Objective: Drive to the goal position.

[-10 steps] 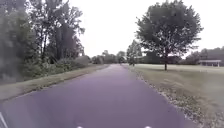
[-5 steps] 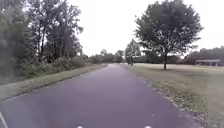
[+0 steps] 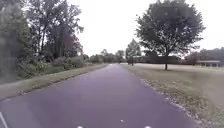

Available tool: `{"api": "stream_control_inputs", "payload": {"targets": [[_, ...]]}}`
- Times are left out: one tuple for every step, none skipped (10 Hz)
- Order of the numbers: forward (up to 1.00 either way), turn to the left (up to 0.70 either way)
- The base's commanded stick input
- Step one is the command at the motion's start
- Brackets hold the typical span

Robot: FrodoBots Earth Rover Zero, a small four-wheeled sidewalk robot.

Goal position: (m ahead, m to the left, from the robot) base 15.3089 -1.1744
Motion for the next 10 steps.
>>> {"api": "stream_control_inputs", "payload": {"targets": [[0.7,-0.01],[0.7,-0.01],[0.7,-0.01],[0.7,-0.01],[0.7,-0.01],[0.7,-0.01],[0.7,-0.01],[0.7,-0.01],[0.7,-0.08],[0.7,-0.03]]}}
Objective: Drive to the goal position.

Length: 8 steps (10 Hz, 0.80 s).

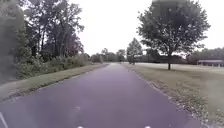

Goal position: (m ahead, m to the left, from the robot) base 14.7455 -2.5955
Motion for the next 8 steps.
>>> {"api": "stream_control_inputs", "payload": {"targets": [[0.7,-0.01],[0.7,0.0],[0.7,0.0],[0.7,0.0],[0.7,0.0],[0.7,0.0],[0.7,-0.11],[0.7,-0.12]]}}
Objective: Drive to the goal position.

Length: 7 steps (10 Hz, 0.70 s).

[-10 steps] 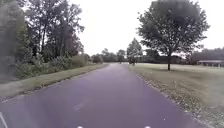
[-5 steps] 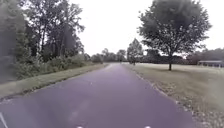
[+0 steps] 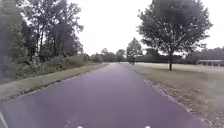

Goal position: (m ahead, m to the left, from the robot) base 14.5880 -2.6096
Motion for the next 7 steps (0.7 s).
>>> {"api": "stream_control_inputs", "payload": {"targets": [[0.7,-0.12],[0.7,-0.12],[0.7,-0.06],[0.7,-0.02],[0.7,0.0],[0.7,0.0],[0.7,0.0]]}}
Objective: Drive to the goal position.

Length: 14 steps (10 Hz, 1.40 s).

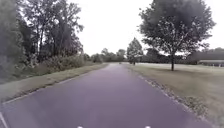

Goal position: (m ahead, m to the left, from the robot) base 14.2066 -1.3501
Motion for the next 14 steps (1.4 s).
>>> {"api": "stream_control_inputs", "payload": {"targets": [[0.7,0.0],[0.7,0.0],[0.7,0.0],[0.7,0.0],[0.7,0.0],[0.7,0.0],[0.7,0.0],[0.7,0.0],[0.7,0.0],[0.7,0.0],[0.7,0.0],[0.7,0.0],[0.7,0.0],[0.7,0.0]]}}
